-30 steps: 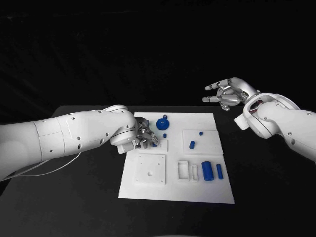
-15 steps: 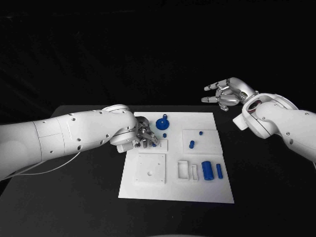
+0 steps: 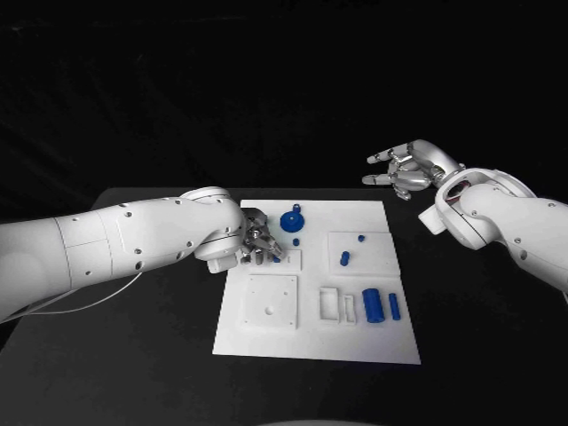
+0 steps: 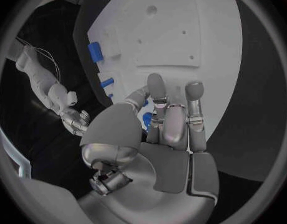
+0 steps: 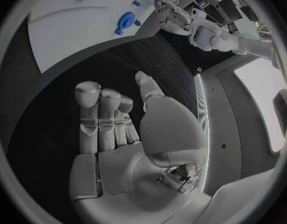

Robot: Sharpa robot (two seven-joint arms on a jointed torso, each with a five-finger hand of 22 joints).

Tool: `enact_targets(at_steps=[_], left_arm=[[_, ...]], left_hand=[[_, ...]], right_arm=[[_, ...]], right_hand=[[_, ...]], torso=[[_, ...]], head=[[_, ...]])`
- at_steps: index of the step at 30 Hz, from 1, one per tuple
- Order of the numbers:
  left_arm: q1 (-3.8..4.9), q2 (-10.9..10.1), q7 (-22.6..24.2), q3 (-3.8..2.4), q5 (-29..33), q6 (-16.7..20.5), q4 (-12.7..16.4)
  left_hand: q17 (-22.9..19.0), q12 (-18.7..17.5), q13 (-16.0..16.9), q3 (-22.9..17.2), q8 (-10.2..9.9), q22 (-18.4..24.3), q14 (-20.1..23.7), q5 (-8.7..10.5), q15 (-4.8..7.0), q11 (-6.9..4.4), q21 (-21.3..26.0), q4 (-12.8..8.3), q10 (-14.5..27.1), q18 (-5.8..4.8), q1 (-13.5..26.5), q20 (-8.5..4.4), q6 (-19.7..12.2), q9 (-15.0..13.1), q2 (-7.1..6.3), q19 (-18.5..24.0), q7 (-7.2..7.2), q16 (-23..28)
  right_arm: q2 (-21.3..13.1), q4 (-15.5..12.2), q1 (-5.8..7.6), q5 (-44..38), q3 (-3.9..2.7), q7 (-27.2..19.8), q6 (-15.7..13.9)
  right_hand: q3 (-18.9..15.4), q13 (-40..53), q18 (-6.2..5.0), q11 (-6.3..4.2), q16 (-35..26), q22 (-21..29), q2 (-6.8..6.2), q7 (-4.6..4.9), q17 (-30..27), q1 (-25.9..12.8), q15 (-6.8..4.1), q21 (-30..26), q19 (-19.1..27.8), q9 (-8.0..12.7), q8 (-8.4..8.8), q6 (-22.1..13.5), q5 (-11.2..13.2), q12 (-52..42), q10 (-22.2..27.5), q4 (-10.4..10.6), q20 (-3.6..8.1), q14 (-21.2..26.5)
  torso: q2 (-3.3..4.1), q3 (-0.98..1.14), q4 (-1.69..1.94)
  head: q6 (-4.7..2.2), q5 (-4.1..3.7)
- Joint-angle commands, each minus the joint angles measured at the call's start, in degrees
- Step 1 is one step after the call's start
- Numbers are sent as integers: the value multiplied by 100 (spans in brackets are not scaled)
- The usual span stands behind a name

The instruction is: Assemble the parts on the task board

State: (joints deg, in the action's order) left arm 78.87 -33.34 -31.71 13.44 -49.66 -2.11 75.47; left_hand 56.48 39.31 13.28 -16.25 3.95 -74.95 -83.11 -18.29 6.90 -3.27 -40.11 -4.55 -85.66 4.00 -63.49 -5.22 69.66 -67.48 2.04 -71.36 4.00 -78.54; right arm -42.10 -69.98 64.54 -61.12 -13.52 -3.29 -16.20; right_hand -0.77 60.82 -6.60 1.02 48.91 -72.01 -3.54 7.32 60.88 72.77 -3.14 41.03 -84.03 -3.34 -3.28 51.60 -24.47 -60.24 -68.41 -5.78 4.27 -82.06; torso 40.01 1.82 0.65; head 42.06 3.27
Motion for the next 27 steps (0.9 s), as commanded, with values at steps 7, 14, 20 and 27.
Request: enact_targets(at_steps=[7, 14, 20, 27], left_arm=[[-38, -48, -80, 30, -107, -25, -13], [-38, -57, -68, 29, -91, 23, -17], [-39, -88, -44, 29, -88, 86, -13], [-40, -119, 5, 26, -75, 194, 19]], left_hand=[[-37, -43, -11, 263, -1, -93, -9, 459, 13, -186, 86, 424, -118, 43, 64, -47, 978, 84, -392, 2, -764, 47], [-50, -45, -12, 203, 0, -93, -4, 887, 20, -187, 116, 929, -118, 20, 18, -73, 1026, 91, -724, -7, -775, 59], [-45, -40, -14, 154, 0, -95, -5, 1170, 26, -190, 126, 1355, -118, 3, -71, -92, 1070, 81, -992, -12, -770, 58], [-53, -49, -24, 176, -1, -96, -4, 1480, 30, -187, 139, 1704, -118, -8, -99, -105, 1106, 71, -1171, -21, -765, 68]], right_arm=[[-2, 21, -5, -37, -3, -37, 59], [0, 31, -6, -37, -3, -39, 54], [0, 37, -9, -38, -3, -42, 49], [-2, 50, -16, -38, -3, -49, 37]], right_hand=[[-2, -6, -100, -12, -21, 5, 54, -9, 6, -22, -28, -29, -296, -9, -10, 33, -23, 35, 40, -23, 21, -21], [-2, -6, -100, -12, -21, 5, 54, -9, 6, -22, -28, -29, -296, -9, -10, 33, -23, 35, 40, -23, 21, -21], [-10, -14, -102, -12, -32, 16, 58, -8, 1, -40, -28, -48, -295, -8, -9, 20, -21, 41, 43, -31, 20, -22], [-10, -14, -102, -12, -32, 16, 58, -8, 1, -40, -28, -48, -295, -8, -9, 20, -21, 41, 43, -31, 20, -22]], torso=[[-5, -2, 5], [-6, 0, 5], [-6, 2, 2], [-5, 0, -2]], head=[[5, -2], [-3, -3], [-12, -7], [-24, -13]])
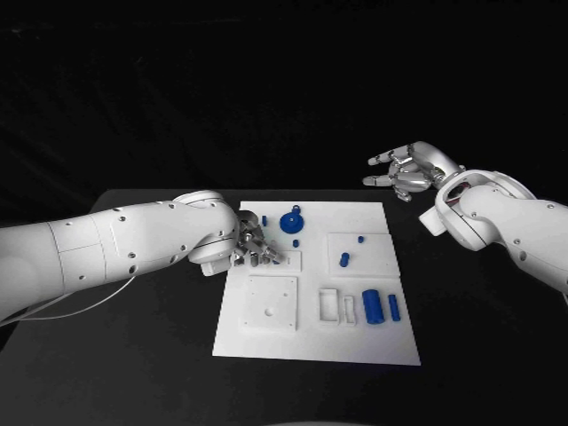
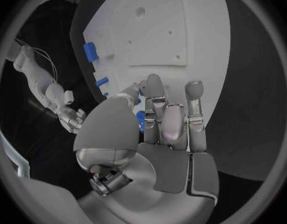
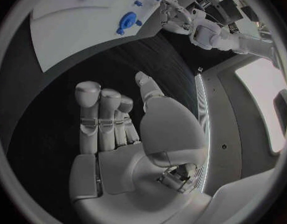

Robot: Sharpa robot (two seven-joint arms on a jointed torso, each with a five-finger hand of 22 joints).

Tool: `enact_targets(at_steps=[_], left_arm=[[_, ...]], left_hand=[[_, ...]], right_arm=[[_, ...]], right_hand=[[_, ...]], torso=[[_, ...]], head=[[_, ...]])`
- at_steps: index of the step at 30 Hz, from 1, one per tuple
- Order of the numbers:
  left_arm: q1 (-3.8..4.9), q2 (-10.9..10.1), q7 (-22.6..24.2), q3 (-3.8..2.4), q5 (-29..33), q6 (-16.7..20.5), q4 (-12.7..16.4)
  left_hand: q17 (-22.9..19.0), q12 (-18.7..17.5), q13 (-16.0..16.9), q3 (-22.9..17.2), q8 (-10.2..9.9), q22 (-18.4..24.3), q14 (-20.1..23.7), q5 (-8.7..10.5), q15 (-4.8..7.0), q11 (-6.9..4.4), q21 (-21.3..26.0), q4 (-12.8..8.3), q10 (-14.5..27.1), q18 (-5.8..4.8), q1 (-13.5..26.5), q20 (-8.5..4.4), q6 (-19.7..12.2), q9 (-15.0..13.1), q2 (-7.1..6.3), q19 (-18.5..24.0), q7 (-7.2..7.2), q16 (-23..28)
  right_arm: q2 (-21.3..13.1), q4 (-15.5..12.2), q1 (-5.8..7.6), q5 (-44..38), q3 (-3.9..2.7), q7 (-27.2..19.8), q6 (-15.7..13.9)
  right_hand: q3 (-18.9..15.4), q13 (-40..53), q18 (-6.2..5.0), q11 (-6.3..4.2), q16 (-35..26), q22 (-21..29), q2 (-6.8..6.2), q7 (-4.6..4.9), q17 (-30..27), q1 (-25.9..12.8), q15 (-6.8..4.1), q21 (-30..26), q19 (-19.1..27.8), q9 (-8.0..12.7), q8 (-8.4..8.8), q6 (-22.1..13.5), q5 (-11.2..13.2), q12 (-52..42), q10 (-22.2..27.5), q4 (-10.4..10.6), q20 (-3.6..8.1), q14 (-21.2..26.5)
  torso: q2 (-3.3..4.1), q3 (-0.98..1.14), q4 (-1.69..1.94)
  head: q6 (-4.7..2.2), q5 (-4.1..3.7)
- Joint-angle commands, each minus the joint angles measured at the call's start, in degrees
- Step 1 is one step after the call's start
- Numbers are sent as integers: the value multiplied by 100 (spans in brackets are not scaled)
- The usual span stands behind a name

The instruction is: Assemble the parts on the task board

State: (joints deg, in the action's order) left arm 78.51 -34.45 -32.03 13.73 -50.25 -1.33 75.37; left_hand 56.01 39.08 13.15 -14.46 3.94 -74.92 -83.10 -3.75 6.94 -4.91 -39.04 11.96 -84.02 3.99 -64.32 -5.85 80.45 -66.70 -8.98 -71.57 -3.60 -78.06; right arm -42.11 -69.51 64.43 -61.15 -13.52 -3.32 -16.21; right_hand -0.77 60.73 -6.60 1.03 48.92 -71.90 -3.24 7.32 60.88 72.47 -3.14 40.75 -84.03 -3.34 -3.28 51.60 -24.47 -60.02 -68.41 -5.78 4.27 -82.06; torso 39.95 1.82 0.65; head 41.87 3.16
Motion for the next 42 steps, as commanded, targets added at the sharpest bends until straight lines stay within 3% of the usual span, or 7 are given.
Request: enact_targets(at_steps=[1, 8, 10, 22, 27, 37, 42], left_arm=[[-4, -15, 46, -4, -3, 133, 38], [-2, -82, 73, -48, 100, 263, 112], [-1, -96, 78, -56, 110, 290, 122], [0, -142, 159, -250, 292, 374, 105], [46, -161, 256, -462, 514, 343, -124], [231, -3, 389, -567, 684, 127, -902], [263, 91, 432, -576, 686, 125, -1164]], left_hand=[[-3, -20, -9, 10, 1, -96, -7, 43, 28, -23, 37, 81, -283, -7, -1, -44, 32, -9, -89, 1, -3, 19], [-23, -28, -29, 153, -19, -88, 7, 101, 49, -23, 64, 277, -283, -19, 164, -87, -13, 13, -276, 4, 18, 33], [-26, -22, -37, 1074, -7, -87, 1, 73, 41, -17, 68, 273, -282, -49, 19, -100, -33, 61, -1, 0, 15, 38], [-153, -84, -82, 1085, -42, -78, 36, 78, 60, 4, 101, 419, -280, -81, -14, -154, -188, 285, -52, 6, 78, 122], [-598, -412, -65, 1129, -12, -40, 130, -192, 44, 82, 294, -184, -270, -182, -130, -217, -564, 1870, 382, 42, 227, 393], [-1323, -947, 280, 1204, -27, -39, 382, -351, 23, 174, 511, -358, -148, -234, -147, -234, -987, 2590, 452, 105, 375, 805], [-1614, -1346, 540, 1309, -8, -48, 530, -401, -91, 242, 707, -428, -115, -165, -142, -121, -1449, 4604, 507, 105, 602, 861]], right_arm=[[-2, 5, -7, -35, -3, -47, 37], [-2, 24, -17, -32, -4, -52, 33], [-2, 28, -19, -32, -4, -52, 32], [-4, 45, -32, -27, -4, -57, 32], [-8, 60, -34, -23, -4, -56, 34], [-14, 48, -35, -22, -4, -48, 32], [-24, 34, -34, -22, -4, -45, 28]], right_hand=[[-10, -5, -103, -12, -32, 5, 28, -8, 1, -10, -28, -20, -296, -8, -10, 20, -21, 18, 43, -32, 20, -22], [-10, -5, -103, -12, -32, 5, 28, -8, 1, -10, -28, -20, -296, -8, -10, 20, -21, 18, 43, -32, 20, -22], [-10, -5, -103, -12, -32, 5, 28, -8, 1, -10, -28, -20, -296, -8, -10, 20, -21, 18, 43, -32, 20, -22], [-16, -4, -103, -12, -36, 7, 29, -7, 0, -20, -28, -17, -297, -9, -10, 15, -19, 13, 37, -24, 21, -25], [-16, -4, -103, -12, -36, 7, 29, -7, 0, -20, -28, -17, -297, -9, -10, 15, -19, 13, 37, -24, 21, -25], [-16, -4, -103, -12, -36, 7, 29, -7, 0, -20, -28, -17, -297, -9, -10, 15, -19, 13, 37, -24, 21, -25], [-16, -4, -103, -12, -36, 7, 29, -7, 0, -20, -28, -17, -297, -9, -10, 15, -19, 13, 37, -24, 21, -25]], torso=[[2, 0, 0], [-6, 2, 6], [-7, 4, 6], [-1, 0, 6], [-2, 4, 6], [31, 8, -21], [69, -6, -41]], head=[[-9, -3], [-30, -14], [-34, -6], [-66, -10], [-85, 4], [-132, 36], [-163, 39]])
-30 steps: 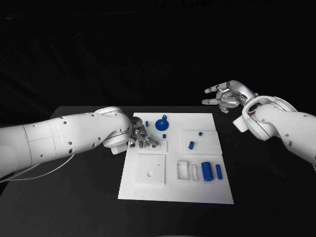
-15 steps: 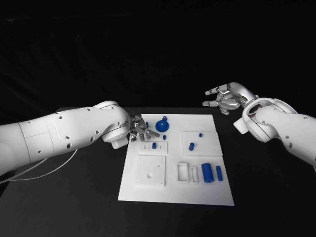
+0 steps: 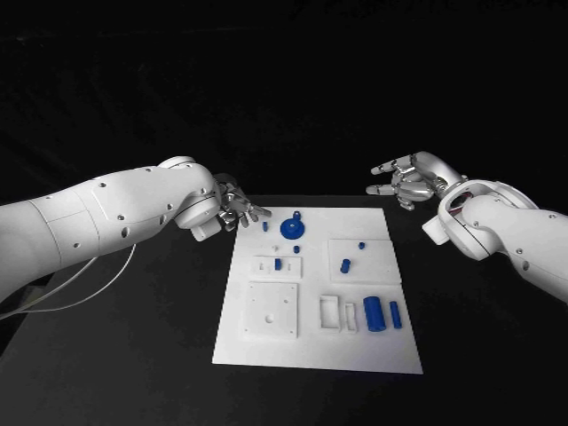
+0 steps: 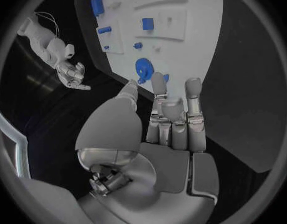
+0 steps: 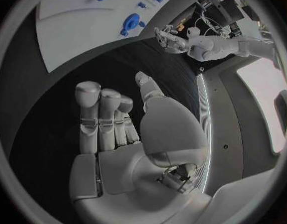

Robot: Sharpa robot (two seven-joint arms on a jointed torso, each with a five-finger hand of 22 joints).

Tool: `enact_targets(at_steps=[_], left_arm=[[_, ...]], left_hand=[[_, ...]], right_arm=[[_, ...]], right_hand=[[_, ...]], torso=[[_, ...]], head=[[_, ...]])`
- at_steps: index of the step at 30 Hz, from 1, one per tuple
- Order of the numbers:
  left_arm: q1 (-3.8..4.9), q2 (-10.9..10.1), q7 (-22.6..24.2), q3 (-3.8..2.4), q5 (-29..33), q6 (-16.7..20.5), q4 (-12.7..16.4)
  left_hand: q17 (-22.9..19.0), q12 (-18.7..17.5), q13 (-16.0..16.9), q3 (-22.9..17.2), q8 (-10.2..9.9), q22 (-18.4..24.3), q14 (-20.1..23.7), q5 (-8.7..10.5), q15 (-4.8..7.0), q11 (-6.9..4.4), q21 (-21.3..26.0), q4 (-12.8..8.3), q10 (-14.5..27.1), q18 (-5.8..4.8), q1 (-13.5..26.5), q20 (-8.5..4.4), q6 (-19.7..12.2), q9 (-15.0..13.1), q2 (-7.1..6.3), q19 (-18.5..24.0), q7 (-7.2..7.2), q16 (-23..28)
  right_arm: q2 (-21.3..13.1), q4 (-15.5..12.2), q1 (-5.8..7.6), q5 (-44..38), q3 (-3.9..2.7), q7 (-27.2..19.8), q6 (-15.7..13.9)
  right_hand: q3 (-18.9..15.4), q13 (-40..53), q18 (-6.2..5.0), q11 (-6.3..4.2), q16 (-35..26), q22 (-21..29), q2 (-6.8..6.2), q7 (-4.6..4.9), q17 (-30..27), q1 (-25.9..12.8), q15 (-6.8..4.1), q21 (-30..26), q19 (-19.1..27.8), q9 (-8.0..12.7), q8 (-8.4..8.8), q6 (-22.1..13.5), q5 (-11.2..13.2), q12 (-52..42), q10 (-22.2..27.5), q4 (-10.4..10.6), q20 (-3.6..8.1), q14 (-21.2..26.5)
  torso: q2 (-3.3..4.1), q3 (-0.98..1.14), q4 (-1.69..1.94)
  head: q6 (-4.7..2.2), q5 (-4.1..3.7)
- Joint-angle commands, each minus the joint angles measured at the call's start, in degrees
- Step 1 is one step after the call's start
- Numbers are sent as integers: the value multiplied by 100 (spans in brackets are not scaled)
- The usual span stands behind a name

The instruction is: Assemble the parts on the task board

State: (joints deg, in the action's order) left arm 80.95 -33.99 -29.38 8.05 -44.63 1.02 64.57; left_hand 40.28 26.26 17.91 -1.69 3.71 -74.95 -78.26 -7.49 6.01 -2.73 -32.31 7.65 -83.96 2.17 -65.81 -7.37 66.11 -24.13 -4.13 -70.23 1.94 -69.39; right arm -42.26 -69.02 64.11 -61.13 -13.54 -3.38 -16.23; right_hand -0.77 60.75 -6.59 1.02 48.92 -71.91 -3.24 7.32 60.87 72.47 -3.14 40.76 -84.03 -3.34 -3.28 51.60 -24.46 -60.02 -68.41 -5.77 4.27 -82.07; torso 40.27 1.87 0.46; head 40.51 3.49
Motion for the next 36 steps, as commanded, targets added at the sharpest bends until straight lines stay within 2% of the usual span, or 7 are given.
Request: enact_targets(at_steps=[1, 4, 7, 15, 18, 26, 36], left_arm=[[27, 71, 173, -9, 108, -115, -147], [46, 155, 176, -12, 76, -144, -337], [55, 243, 159, -13, 52, -209, -519], [56, 526, 122, -10, -36, -449, -1017], [48, 615, 108, -9, -80, -530, -1162], [42, 709, 51, -8, -159, -708, -1343], [32, 786, 7, -5, -192, -1024, -1452]], left_hand=[[-51, -90, 106, 30, 27, -61, 44, -63, -8, 26, 47, -8, -129, 22, -6, 36, -52, 486, 23, -44, 60, -20], [49, -94, 198, 44, 21, -85, -7, -90, 4, 17, 62, -20, -177, 26, 1, 30, -44, 659, 23, -81, 68, -124], [90, -76, 252, 41, 27, -92, -11, -98, 6, 19, 59, -2, -184, 26, 26, 27, -52, 711, 10, -96, 69, -171], [103, -70, 284, 32, 27, -96, -12, -67, 6, 22, 51, 38, -179, 25, 70, 27, -74, 731, -4, -100, 74, -193], [110, -67, 295, 25, 28, -98, -13, -60, 6, 23, 47, 47, -177, 25, 77, 27, -83, 736, -11, -100, 76, -203], [127, -58, 321, 15, 33, -101, -17, -34, 6, 21, 31, 73, -181, 26, 108, 26, -76, 736, -10, -101, 71, -228], [164, -41, 348, 10, 38, -104, -19, -22, 9, 23, 9, 85, -184, 22, 127, 24, -53, 723, -3, -89, 64, -270]], right_arm=[[-13, -20, -2, -24, -3, -38, 28], [-23, -35, -2, -27, -4, -36, 22], [-32, -48, -2, -32, -7, -33, 18], [-40, -82, 0, -51, -46, -31, 8], [-42, -96, 1, -60, -77, -29, 5], [-35, -100, 2, -75, -115, -25, 2], [-8, -88, 2, -79, -129, -27, 4]], right_hand=[[-16, -6, -103, -12, -36, 8, 30, -7, 1, -21, -28, -19, -297, -9, -10, 15, -19, 13, 37, -24, 21, -25], [-16, -6, -103, -12, -36, 8, 30, -7, 1, -21, -28, -19, -297, -9, -10, 15, -19, 13, 37, -24, 21, -25], [-14, -12, -102, -13, -37, 8, 23, -8, 2, -16, -29, -11, -297, -8, -9, 8, -31, 17, 35, -23, 21, -28], [-14, -12, -102, -13, -37, 8, 23, -8, 2, -16, -29, -11, -297, -8, -9, 8, -31, 17, 35, -23, 21, -28], [-14, -12, -102, -13, -37, 8, 23, -8, 2, -16, -29, -11, -297, -8, -9, 8, -31, 17, 35, -23, 21, -28], [-14, -12, -102, -13, -37, 8, 23, -8, 2, -16, -29, -11, -297, -8, -9, 8, -31, 17, 35, -23, 21, -28], [-14, -12, -102, -13, -37, 8, 23, -8, 2, -16, -29, -11, -297, -8, -9, 8, -31, 17, 35, -23, 21, -28]], torso=[[43, -10, -26], [75, -9, -40], [101, -11, -53], [167, -20, -79], [205, -23, -104], [241, -18, -125], [232, -20, -119]], head=[[-34, 8], [-71, 4], [-73, 17], [-105, 21], [-125, 33], [-144, 62], [-142, 51]])
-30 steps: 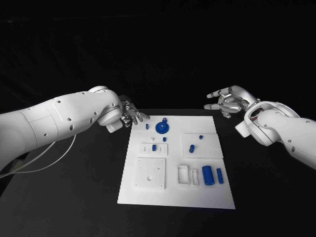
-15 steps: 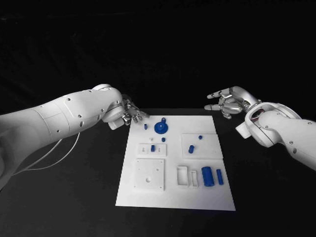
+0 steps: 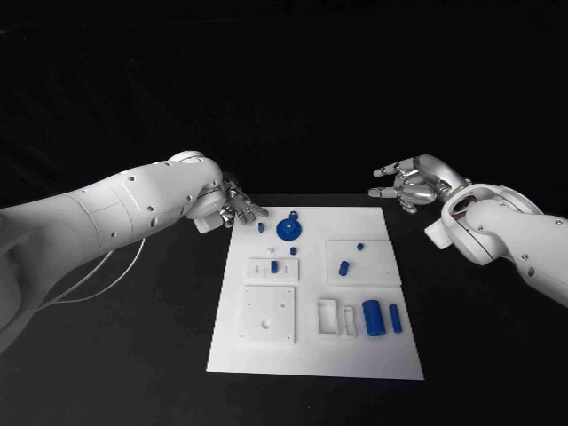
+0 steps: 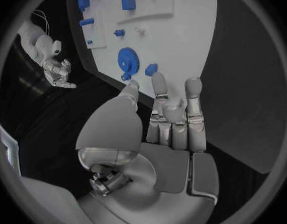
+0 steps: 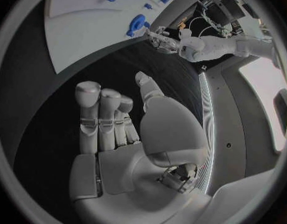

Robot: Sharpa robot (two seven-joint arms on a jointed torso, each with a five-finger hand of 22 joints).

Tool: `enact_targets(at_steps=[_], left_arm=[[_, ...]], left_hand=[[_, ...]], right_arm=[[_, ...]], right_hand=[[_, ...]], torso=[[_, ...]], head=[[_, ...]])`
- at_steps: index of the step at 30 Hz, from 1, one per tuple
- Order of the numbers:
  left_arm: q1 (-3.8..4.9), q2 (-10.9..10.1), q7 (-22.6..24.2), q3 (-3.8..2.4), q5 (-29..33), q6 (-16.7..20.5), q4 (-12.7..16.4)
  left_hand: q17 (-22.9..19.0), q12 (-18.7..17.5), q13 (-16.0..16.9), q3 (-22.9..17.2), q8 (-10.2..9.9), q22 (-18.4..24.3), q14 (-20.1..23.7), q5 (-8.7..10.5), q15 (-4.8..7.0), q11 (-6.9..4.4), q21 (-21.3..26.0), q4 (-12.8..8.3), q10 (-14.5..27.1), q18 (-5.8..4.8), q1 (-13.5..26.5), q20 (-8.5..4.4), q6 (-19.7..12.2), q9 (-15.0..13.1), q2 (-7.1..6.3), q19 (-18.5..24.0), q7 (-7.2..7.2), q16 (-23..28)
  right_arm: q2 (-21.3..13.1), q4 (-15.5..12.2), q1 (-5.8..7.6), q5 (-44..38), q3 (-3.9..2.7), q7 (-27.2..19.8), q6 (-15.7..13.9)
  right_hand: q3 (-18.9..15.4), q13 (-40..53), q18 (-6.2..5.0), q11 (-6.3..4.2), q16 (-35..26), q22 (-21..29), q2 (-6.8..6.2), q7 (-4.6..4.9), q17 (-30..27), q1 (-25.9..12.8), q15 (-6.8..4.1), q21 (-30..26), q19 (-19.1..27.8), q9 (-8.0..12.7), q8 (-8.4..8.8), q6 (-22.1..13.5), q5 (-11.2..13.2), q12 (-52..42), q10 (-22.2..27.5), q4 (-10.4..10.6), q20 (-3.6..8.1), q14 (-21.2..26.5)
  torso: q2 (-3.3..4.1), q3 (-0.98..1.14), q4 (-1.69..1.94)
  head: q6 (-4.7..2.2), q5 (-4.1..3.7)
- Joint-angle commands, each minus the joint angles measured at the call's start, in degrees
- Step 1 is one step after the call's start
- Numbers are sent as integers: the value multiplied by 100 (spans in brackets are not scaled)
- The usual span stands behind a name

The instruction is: Assemble the parts on the task board

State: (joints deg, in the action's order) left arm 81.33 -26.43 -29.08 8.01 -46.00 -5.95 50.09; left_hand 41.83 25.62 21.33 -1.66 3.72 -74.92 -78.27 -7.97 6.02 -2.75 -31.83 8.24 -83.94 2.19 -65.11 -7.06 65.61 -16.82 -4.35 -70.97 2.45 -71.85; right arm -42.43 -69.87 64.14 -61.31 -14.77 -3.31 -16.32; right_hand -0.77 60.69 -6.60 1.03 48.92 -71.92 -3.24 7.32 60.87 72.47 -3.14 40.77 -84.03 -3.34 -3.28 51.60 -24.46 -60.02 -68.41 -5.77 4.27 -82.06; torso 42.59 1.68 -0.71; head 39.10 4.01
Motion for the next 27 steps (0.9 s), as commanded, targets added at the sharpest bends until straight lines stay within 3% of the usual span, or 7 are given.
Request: enact_targets(at_steps=[1, 15, 27], left_arm=[[-8, 35, -35, -2, -55, -371, -7], [-28, 66, -83, -1, -58, -582, -48], [-40, 81, -64, -1, -67, -595, -64]], left_hand=[[8, 25, 11, 8, 38, -107, -12, 25, 9, 26, -43, 27, -184, 19, 61, -7, 2, -12, 23, -10, 12, -27], [16, 31, 34, 45, 41, -104, 5, -39, 14, 30, -76, -53, -185, 13, 70, -10, 36, -87, 115, 19, 2, -64], [27, 47, 41, 213, 32, -100, -2, -98, 20, 33, -112, -305, -200, 10, 43, -15, 61, -111, 394, 34, -1, -99]], right_arm=[[11, -2, 0, -60, -6, -34, 13], [27, 10, 0, -61, -8, -35, 18], [43, 23, 0, -61, -9, -36, 24]], right_hand=[[-14, -6, -101, -13, -37, 8, 23, -8, 2, -16, -30, -11, -297, -8, -9, 8, -31, 17, 35, -23, 21, -28], [1, -5, -101, -15, -37, 10, 12, -9, 5, -13, -31, 0, -297, -9, -10, 18, -35, 14, 26, -7, 23, -35], [1, -5, -101, -15, -37, 10, 12, -9, 5, -13, -31, 0, -297, -9, -10, 18, -35, 14, 26, -7, 23, -35]], torso=[[1, 1, -3], [4, 1, 5], [6, 0, 1]], head=[[-1, 1], [-14, -15], [-8, -24]])
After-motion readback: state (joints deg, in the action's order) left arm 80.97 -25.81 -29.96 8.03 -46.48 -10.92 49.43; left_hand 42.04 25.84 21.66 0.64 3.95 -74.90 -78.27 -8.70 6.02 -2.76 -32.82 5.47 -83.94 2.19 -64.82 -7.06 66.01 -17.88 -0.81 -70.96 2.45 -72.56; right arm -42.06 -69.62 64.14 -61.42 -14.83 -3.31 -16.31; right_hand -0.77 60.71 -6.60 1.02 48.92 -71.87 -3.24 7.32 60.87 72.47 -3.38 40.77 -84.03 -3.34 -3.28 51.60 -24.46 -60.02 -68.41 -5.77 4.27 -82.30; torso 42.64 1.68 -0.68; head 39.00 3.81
